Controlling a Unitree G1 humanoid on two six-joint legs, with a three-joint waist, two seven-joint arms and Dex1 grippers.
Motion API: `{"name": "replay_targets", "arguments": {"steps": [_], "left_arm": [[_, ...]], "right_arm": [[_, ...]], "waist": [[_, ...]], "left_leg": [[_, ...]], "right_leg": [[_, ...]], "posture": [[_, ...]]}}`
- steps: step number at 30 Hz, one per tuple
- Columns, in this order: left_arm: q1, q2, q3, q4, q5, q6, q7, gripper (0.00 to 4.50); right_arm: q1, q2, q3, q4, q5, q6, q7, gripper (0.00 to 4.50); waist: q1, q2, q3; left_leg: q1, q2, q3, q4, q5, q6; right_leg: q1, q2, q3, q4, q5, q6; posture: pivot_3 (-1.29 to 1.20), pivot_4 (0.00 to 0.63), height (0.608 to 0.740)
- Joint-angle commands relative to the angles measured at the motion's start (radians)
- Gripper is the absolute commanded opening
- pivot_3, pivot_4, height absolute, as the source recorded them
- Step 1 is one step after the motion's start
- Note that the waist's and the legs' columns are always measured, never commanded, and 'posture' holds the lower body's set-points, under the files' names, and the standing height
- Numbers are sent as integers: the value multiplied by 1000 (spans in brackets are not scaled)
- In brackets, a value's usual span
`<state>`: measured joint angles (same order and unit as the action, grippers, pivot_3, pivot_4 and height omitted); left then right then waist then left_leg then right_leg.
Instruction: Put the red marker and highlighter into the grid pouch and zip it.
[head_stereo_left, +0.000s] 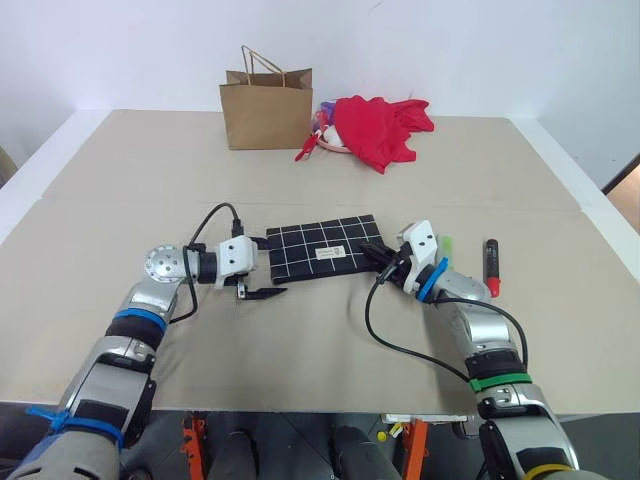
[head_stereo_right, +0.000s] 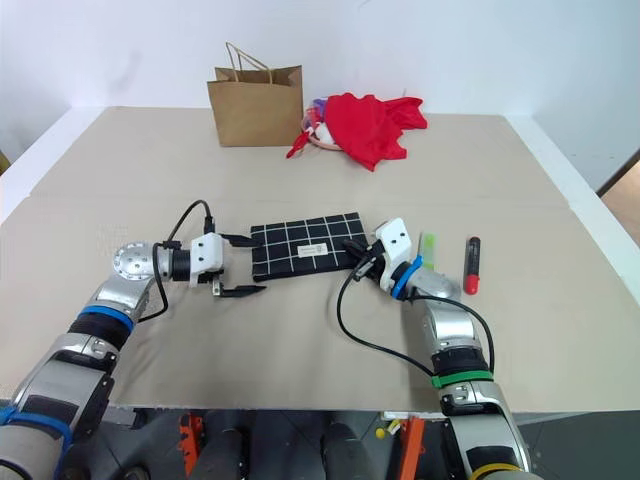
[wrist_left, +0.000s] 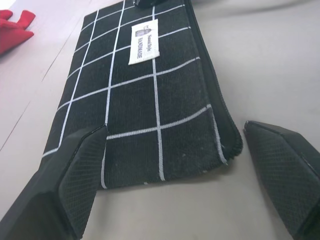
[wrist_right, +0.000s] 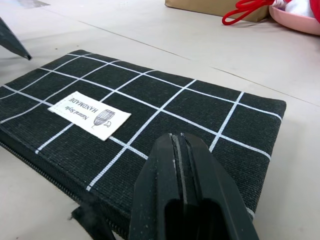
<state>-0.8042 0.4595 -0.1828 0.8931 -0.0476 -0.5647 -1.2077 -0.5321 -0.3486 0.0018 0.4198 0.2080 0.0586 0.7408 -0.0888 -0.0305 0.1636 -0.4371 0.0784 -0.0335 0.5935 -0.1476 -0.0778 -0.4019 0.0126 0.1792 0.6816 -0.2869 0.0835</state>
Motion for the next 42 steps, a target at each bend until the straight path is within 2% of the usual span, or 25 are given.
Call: {"name": "replay_targets", "arguments": {"steps": [1,2,6,8,10,13,17,19,21,26,28,35,42], "left_arm": [[-45,-14,-8,78,25,-35,-23,4500],[-52,-19,-9,96,30,-39,-29,4500],[-64,-30,-13,138,40,-55,-62,3507],[-70,-35,-13,154,45,-54,-76,2399],[-74,-37,-9,168,45,-51,-85,1637],[-80,-39,-4,177,46,-47,-98,112],[-87,-52,29,135,-11,34,-147,45],[-86,-59,63,79,-72,139,-173,0],[-68,-48,96,-26,-145,286,-205,0],[32,6,124,-301,-233,534,-217,0],[92,29,131,-418,-256,593,-205,0],[240,59,152,-733,-336,773,-115,0],[317,91,167,-885,-392,877,-54,0]], "right_arm": [[8,-8,-4,-57,2,-2,4,31],[11,-7,-3,-61,2,0,3,31],[22,-8,-2,-77,2,5,3,0],[24,-9,-3,-83,2,10,3,0],[24,-12,-1,-86,0,12,5,0],[22,-15,-2,-87,-1,14,8,0],[22,-19,-13,-126,21,18,20,0],[33,-10,-67,-225,120,117,13,667],[76,-42,-119,-357,182,145,18,1125],[218,-112,-200,-576,271,186,33,3677],[298,-136,-207,-645,284,175,54,4455],[435,-144,-212,-726,300,168,58,4455],[511,-135,-199,-740,285,131,66,4455]], "waist": [[0,0,0],[0,0,0],[0,0,0],[0,1,0],[0,1,-1],[0,1,-1],[0,1,-1],[0,2,0],[1,2,0],[5,3,0],[4,3,0],[7,6,1],[8,7,1]], "left_leg": [[0,0,0,0,0,0],[0,0,0,0,0,0],[0,0,0,0,0,0],[0,0,-1,0,0,0],[0,0,-1,1,0,0],[0,0,-1,1,1,1],[0,0,-1,1,1,2],[0,0,-1,0,1,2],[-2,0,-2,0,1,2],[-4,-1,-8,-1,0,2],[-3,-1,-12,-2,0,2],[-2,0,-17,-1,1,1],[2,0,-19,2,1,1]], "right_leg": [[0,0,0,0,0,0],[0,0,0,0,0,0],[0,0,0,0,-2,3],[1,0,0,0,-2,3],[1,0,0,0,-1,3],[1,0,0,0,-1,4],[1,0,0,0,-1,4],[0,0,0,0,-1,4],[0,0,-1,0,-1,4],[1,0,-7,0,-4,0],[1,0,-10,1,-6,-2],[4,1,-15,4,-8,-4],[10,0,-17,4,-7,-4]], "posture": [[0,150,740],[0,150,740],[0,150,740],[0,150,740],[0,150,740],[0,150,740],[0,150,740],[0,150,740],[0,150,740],[0,150,740],[0,150,740],[0,150,740],[0,150,740]]}}
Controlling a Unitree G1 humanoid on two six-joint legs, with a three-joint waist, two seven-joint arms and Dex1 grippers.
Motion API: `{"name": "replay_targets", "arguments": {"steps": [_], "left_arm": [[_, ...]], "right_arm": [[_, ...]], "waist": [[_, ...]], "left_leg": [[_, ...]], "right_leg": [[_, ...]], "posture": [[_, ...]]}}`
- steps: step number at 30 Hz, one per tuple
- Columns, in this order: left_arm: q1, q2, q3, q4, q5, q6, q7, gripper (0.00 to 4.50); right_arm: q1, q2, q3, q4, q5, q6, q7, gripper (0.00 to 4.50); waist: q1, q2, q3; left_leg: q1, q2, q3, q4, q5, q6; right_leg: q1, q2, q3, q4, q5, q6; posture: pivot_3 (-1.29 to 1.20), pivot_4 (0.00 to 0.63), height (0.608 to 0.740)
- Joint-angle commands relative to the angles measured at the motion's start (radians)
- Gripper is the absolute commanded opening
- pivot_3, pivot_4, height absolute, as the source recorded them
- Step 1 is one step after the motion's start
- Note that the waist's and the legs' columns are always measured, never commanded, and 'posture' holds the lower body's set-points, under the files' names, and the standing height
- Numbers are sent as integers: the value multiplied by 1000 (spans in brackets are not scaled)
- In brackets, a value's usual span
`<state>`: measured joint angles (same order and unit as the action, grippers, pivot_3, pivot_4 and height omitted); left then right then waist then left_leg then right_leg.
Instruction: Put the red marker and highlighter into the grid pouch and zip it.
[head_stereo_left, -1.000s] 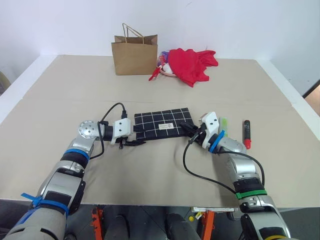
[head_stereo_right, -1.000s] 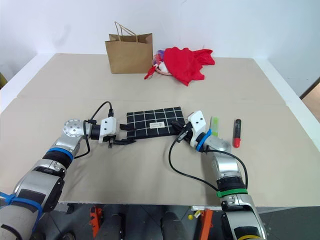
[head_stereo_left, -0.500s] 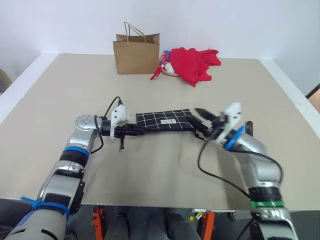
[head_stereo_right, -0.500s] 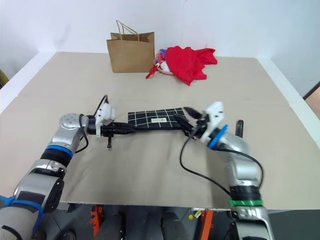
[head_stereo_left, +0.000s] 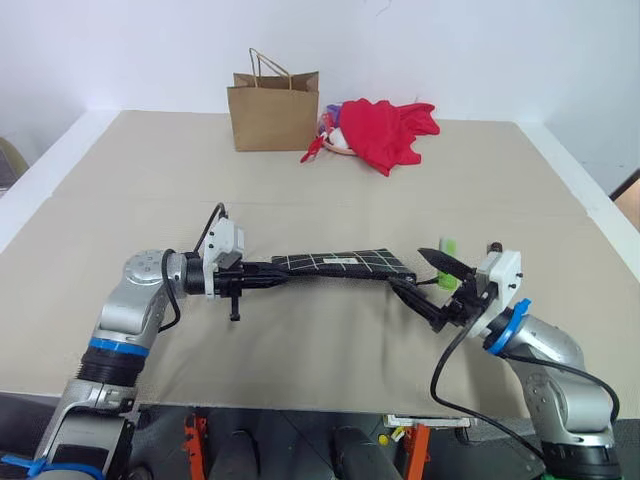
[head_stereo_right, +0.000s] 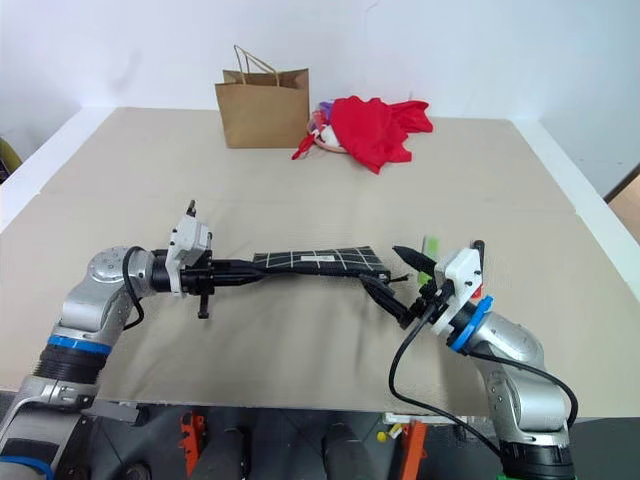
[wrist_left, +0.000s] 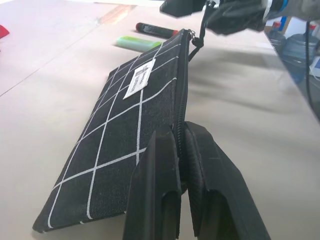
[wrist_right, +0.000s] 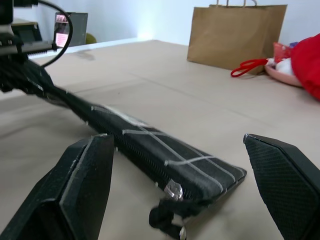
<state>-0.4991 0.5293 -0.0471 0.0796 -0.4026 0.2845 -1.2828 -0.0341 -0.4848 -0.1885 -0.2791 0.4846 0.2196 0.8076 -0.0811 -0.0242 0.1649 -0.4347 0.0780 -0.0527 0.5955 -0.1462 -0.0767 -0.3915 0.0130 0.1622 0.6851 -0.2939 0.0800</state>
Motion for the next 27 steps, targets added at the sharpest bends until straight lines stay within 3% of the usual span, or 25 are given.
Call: {"name": "replay_targets", "arguments": {"steps": [1,7,8,9,15,17,23,27], "left_arm": [[20,26,33,-82,-40,33,25,0],[43,42,31,-113,-55,50,41,0],[46,42,29,-114,-56,49,46,0],[48,42,27,-116,-57,48,50,0],[52,39,25,-132,-65,53,65,0],[53,40,25,-138,-67,57,68,0],[64,40,18,-168,-70,57,76,0],[69,32,1,-178,-55,33,75,0]], "right_arm": [[20,2,-10,-41,4,-39,-4,4455],[20,21,-15,-33,14,-89,-13,4455],[17,25,-14,-29,15,-101,-10,3967],[14,31,-14,-28,21,-105,-8,3768],[7,32,-4,-15,25,-112,4,680],[3,35,0,-11,21,-117,4,129],[-48,39,64,-8,-2,-121,16,129],[-107,13,174,-71,10,-28,55,129]], "waist": [[0,0,0],[0,0,0],[0,0,0],[0,0,0],[2,0,0],[2,0,0],[1,1,1],[2,1,1]], "left_leg": [[0,0,0,0,0,0],[0,0,-2,0,0,0],[0,0,-2,0,0,0],[0,0,-2,0,0,0],[-1,0,-2,-1,0,0],[0,0,-2,-1,0,0],[0,0,-2,-1,0,0],[-1,0,-2,-1,0,0]], "right_leg": [[0,0,0,0,0,0],[0,0,-2,0,-1,-1],[0,0,-2,0,-1,-1],[0,0,-2,0,-1,-1],[0,0,-3,0,-1,-1],[0,0,-3,0,-1,-1],[0,0,-3,0,-1,-1],[0,0,-3,0,-1,-1]], "posture": [[0,150,740],[0,150,740],[0,150,740],[0,150,740],[0,150,740],[0,150,740],[0,150,740],[0,150,740]]}}
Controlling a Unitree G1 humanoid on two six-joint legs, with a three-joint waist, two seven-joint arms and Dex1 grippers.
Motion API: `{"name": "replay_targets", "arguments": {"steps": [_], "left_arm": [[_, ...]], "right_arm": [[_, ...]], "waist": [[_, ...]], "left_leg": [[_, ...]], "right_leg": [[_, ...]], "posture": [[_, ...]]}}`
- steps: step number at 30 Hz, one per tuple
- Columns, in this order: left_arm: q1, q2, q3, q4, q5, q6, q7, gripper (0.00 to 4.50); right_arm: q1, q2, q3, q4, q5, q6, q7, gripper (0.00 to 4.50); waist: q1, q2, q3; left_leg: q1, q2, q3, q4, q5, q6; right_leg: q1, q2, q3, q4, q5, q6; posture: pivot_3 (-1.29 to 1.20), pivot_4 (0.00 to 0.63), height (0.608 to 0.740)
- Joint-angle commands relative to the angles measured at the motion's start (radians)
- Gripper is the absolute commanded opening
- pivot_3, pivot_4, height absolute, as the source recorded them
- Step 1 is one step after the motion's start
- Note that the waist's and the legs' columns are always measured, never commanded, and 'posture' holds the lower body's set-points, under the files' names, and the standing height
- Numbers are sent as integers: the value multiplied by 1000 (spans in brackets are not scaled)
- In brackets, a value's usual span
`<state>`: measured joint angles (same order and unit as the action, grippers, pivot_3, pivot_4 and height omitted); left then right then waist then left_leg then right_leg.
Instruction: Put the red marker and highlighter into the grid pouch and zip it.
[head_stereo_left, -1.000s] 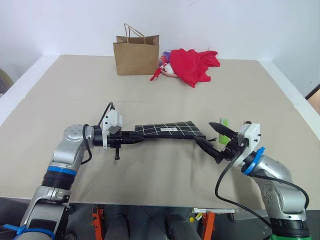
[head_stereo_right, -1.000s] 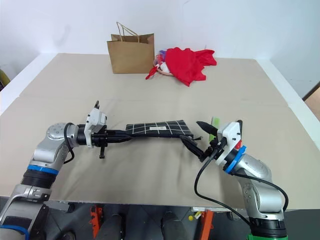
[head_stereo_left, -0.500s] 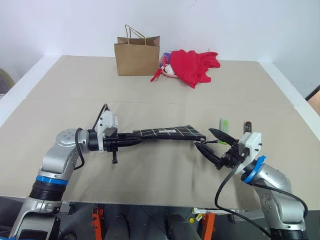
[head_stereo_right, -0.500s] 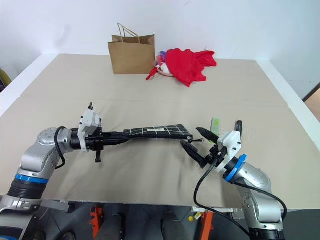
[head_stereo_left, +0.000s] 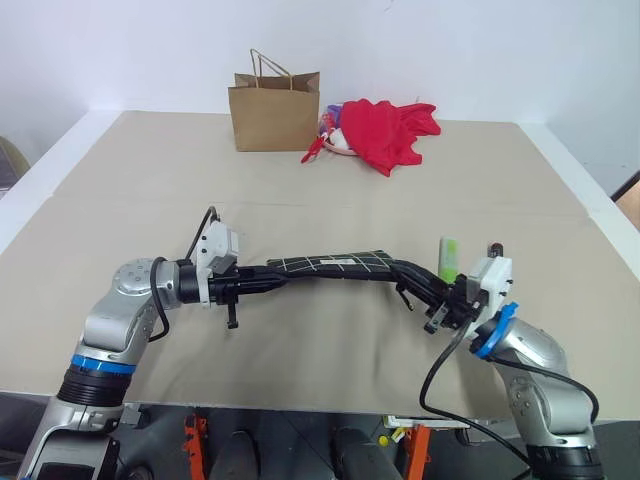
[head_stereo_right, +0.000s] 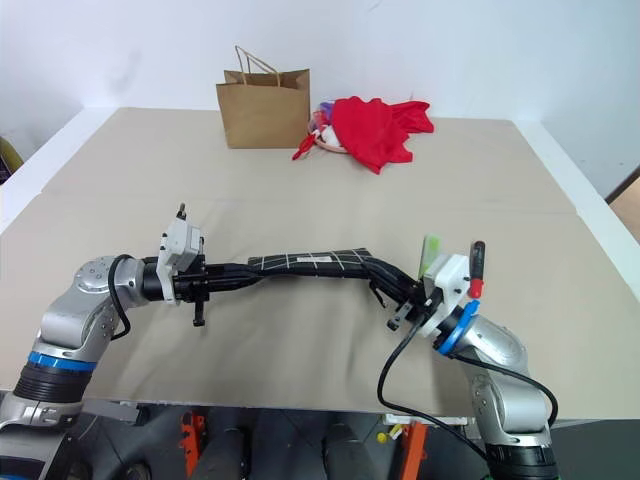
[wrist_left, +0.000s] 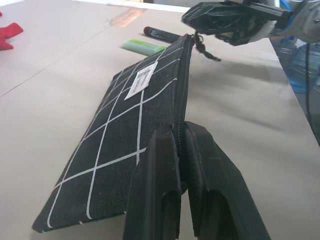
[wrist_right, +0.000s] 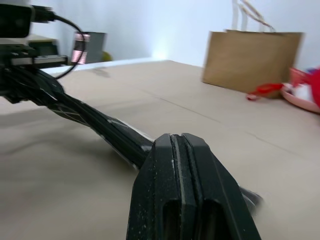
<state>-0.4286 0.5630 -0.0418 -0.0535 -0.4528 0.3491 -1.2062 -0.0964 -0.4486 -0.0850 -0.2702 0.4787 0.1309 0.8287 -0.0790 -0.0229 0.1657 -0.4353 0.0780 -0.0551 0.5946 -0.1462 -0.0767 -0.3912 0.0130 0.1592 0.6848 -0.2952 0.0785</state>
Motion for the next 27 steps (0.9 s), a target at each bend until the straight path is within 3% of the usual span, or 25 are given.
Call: {"name": "replay_targets", "arguments": {"steps": [1,5,10,17,19,22,24,27], "left_arm": [[-1,-4,-11,-48,0,-38,-3,0],[-8,-22,-42,-34,21,-76,-8,0],[-29,-43,-74,-9,38,-110,-15,0],[-26,-67,-99,-15,53,-125,-6,0],[-22,-66,-97,-19,50,-124,-6,0],[-14,-60,-94,-24,47,-123,-5,0],[-10,-57,-92,-29,45,-122,-4,0],[7,-49,-91,-45,44,-120,-3,0]], "right_arm": [[-61,-28,102,-98,20,91,42,129],[-180,-25,245,-117,-20,181,63,129],[-304,18,329,-51,-67,265,24,129],[-370,68,362,-1,-115,269,6,129],[-357,76,315,-17,-51,340,-6,129],[-326,48,278,-74,6,368,21,992],[-305,26,251,-116,50,384,43,1850],[-278,3,45,-139,202,454,-35,3440]], "waist": [[0,0,0],[-1,1,1],[3,1,1],[4,1,1],[4,1,1],[4,1,1],[4,1,1],[4,1,1]], "left_leg": [[0,0,0,0,0,0],[0,0,0,-1,0,0],[-1,0,-1,0,0,0],[-2,0,-2,-1,0,0],[-2,0,-2,-1,0,0],[-2,0,-3,-2,0,0],[-3,0,-3,-2,0,0],[-2,0,-3,-2,0,0]], "right_leg": [[0,0,0,0,0,0],[0,0,0,0,0,-1],[-1,0,-1,-1,0,0],[-1,0,-2,-1,-1,0],[-1,0,-3,-1,-1,0],[-1,0,-3,-1,-1,-1],[-1,0,-3,-1,-1,-1],[-1,0,-3,-1,-1,-1]], "posture": [[0,150,740],[0,150,740],[0,150,740],[0,150,740],[0,150,740],[0,150,740],[0,150,740],[0,150,740]]}}
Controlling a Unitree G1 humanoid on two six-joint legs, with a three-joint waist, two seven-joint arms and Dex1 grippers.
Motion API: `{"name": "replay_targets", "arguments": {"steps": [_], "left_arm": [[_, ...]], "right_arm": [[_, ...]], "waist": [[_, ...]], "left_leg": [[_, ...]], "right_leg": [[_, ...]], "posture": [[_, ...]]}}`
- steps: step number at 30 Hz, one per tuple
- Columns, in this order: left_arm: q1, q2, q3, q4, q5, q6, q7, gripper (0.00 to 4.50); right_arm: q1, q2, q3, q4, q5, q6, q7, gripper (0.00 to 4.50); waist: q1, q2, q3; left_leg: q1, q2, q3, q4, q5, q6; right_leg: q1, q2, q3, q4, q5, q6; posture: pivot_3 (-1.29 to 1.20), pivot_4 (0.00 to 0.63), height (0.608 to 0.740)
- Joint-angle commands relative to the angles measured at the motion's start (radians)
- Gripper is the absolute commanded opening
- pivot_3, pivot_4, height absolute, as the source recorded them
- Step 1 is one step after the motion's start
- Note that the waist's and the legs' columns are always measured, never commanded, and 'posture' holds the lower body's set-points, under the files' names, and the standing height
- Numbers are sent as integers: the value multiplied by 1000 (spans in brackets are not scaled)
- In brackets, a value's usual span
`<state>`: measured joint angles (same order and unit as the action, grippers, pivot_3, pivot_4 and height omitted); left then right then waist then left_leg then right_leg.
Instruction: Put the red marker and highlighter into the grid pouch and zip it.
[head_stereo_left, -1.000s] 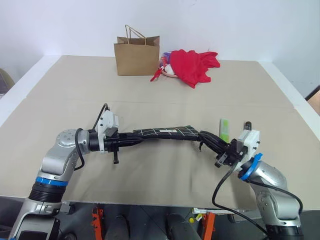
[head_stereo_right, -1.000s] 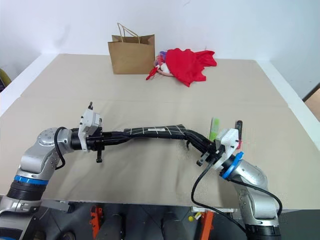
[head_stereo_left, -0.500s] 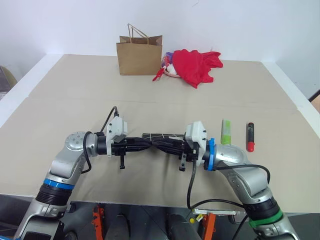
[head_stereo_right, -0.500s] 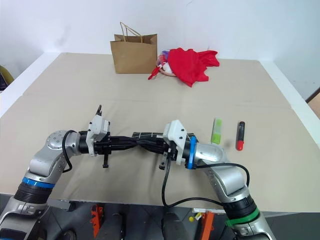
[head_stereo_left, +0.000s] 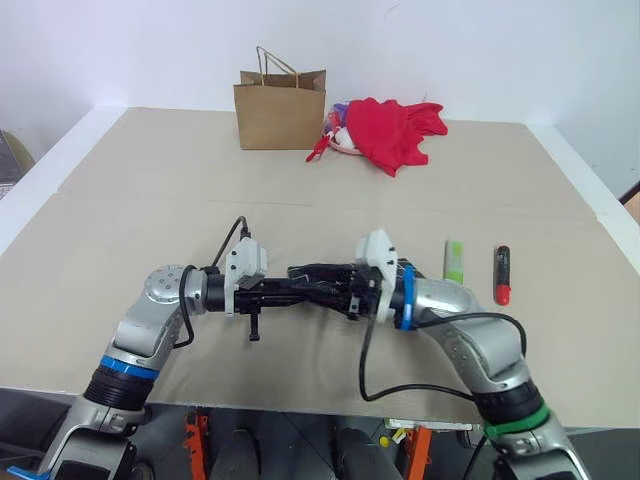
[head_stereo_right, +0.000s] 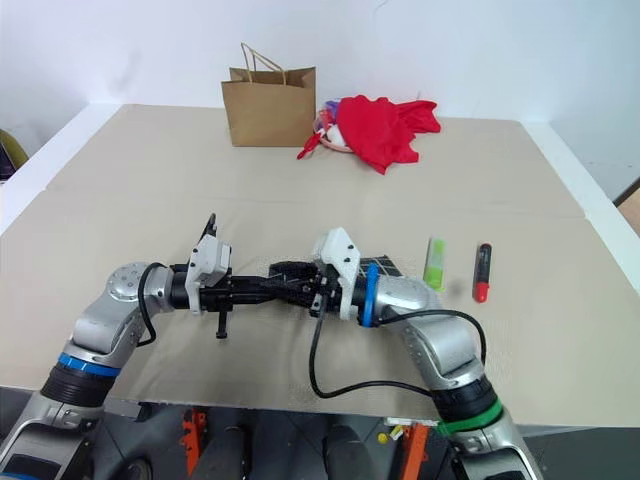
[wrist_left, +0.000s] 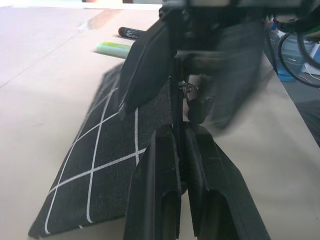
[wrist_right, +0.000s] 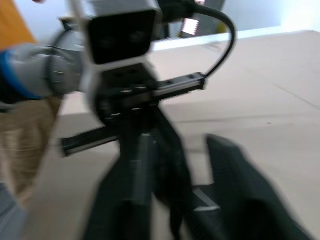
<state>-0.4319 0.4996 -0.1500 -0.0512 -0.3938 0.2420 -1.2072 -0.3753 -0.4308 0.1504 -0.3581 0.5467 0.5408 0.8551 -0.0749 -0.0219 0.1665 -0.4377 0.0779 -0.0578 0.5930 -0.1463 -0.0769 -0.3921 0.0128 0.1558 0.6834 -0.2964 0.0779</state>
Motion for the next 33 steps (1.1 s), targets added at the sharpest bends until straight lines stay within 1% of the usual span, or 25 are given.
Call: {"name": "replay_targets", "arguments": {"steps": [1,2,3,5,7,8,10,13,15,18,23,31,33], "left_arm": [[16,17,18,-53,-15,-13,-1,0],[20,19,20,-59,-17,-12,-1,0],[25,22,23,-65,-19,-10,1,0],[31,27,27,-72,-23,-7,5,0],[38,36,39,-75,-27,-6,14,0],[42,40,45,-76,-31,-4,18,0],[47,45,52,-78,-35,-1,24,0],[52,50,56,-84,-38,0,27,0],[53,53,59,-87,-40,1,28,0],[51,53,61,-93,-42,6,34,0],[52,53,61,-102,-41,8,41,0],[52,56,63,-126,-46,19,53,0],[54,57,62,-128,-48,19,54,0]], "right_arm": [[3,-23,-270,-35,176,68,-103,3911],[4,-39,-330,-10,187,77,-136,4319],[7,-59,-385,25,163,59,-170,4466],[11,-88,-437,74,106,26,-222,4466],[12,-105,-496,168,4,7,-367,4466],[19,-105,-507,193,-37,-4,-416,4466],[41,-95,-491,199,-88,-22,-461,4466],[79,-48,-452,191,-151,-47,-528,4466],[102,-27,-422,199,-210,-81,-564,4466],[129,12,-407,212,-255,-95,-616,4466],[175,37,-371,220,-304,-69,-648,4466],[196,114,-385,236,-303,-13,-724,4466],[205,123,-376,242,-320,-22,-735,3938]], "waist": [[0,0,0],[0,0,0],[1,0,0],[1,0,0],[1,0,0],[-1,0,0],[-3,1,0],[-6,1,0],[-6,4,1],[-4,4,2],[-3,4,2],[-4,4,1],[-4,4,1]], "left_leg": [[0,0,0,0,0,0],[0,0,0,0,0,0],[0,0,0,1,0,0],[0,0,0,1,0,0],[1,0,0,1,0,0],[1,0,0,1,0,0],[1,0,0,0,0,0],[1,0,0,-2,0,1],[1,0,0,-3,0,1],[0,0,0,-3,0,1],[0,-1,0,-3,0,1],[1,-1,0,-3,0,0],[2,-1,0,-3,0,0]], "right_leg": [[0,0,0,0,0,0],[0,0,0,0,0,0],[1,-1,0,0,0,0],[1,-1,0,0,0,0],[1,-1,0,0,0,0],[1,0,0,0,0,0],[0,-1,0,0,0,0],[-1,0,0,0,-1,-1],[-1,0,0,0,-1,-2],[-1,-1,0,0,-1,-2],[-1,-1,0,0,-1,-1],[0,-1,0,0,-1,-2],[1,-1,0,0,-1,-2]], "posture": [[0,150,740],[0,150,740],[0,150,740],[0,150,740],[0,150,740],[0,150,740],[0,150,740],[0,150,740],[0,150,740],[0,150,740],[0,150,740],[0,150,740],[0,150,740]]}}
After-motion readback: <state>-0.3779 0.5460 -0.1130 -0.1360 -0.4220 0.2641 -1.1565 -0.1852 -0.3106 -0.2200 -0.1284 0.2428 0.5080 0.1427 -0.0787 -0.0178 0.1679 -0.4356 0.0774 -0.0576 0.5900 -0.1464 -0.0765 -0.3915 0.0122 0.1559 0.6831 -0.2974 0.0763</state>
